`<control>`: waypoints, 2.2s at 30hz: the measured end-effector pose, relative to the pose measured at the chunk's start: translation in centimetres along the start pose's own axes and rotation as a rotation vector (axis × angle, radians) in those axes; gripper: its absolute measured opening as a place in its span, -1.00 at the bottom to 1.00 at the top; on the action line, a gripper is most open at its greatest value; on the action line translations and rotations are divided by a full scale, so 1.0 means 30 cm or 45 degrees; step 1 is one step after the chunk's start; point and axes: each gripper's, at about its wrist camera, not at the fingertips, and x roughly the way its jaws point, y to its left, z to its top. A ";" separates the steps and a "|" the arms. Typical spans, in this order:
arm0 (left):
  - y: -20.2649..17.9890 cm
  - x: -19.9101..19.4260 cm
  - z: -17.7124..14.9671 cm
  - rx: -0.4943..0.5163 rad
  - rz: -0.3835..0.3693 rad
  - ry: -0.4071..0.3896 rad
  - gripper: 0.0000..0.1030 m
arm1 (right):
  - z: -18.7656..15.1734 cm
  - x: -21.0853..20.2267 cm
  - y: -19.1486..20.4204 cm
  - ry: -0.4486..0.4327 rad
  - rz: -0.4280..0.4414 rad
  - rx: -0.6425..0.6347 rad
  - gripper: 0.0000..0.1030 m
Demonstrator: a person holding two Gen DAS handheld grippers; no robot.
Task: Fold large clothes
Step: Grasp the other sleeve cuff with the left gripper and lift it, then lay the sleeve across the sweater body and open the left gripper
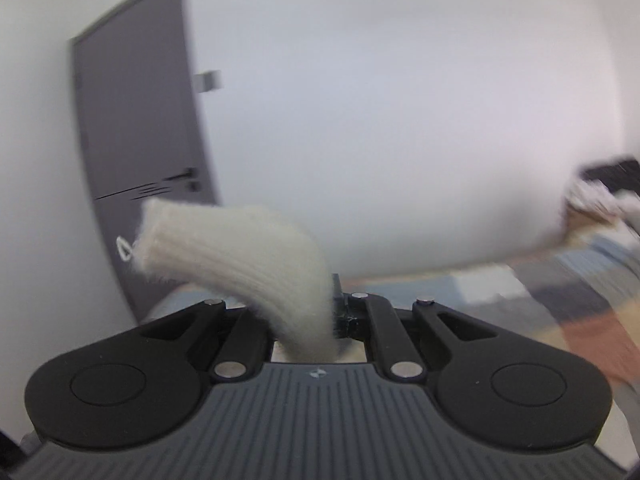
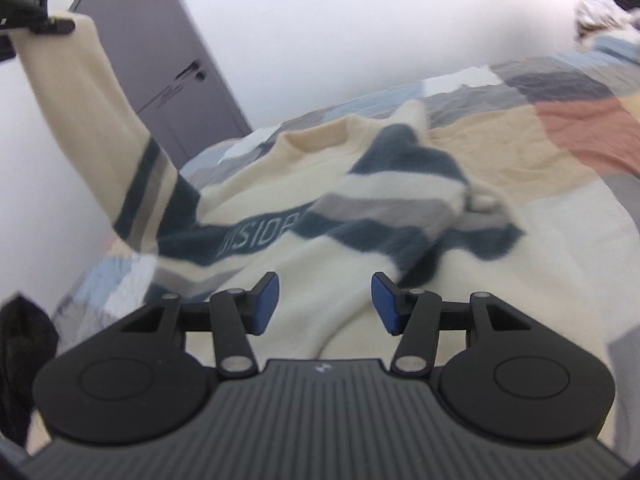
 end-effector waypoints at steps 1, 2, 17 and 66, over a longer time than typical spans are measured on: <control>-0.061 0.002 -0.021 0.018 -0.019 0.024 -0.83 | 0.002 -0.012 -0.019 -0.013 -0.003 0.032 0.06; -0.119 0.005 -0.047 0.024 -0.047 0.060 -0.83 | 0.005 -0.021 -0.035 -0.027 -0.016 0.055 0.06; -0.424 0.081 -0.688 -0.019 -0.273 0.520 -0.80 | -0.010 -0.084 -0.207 -0.112 -0.186 0.251 0.09; 0.268 0.069 -0.954 -0.684 -0.296 0.729 0.71 | -0.055 0.091 0.026 0.111 -0.134 -0.140 -0.76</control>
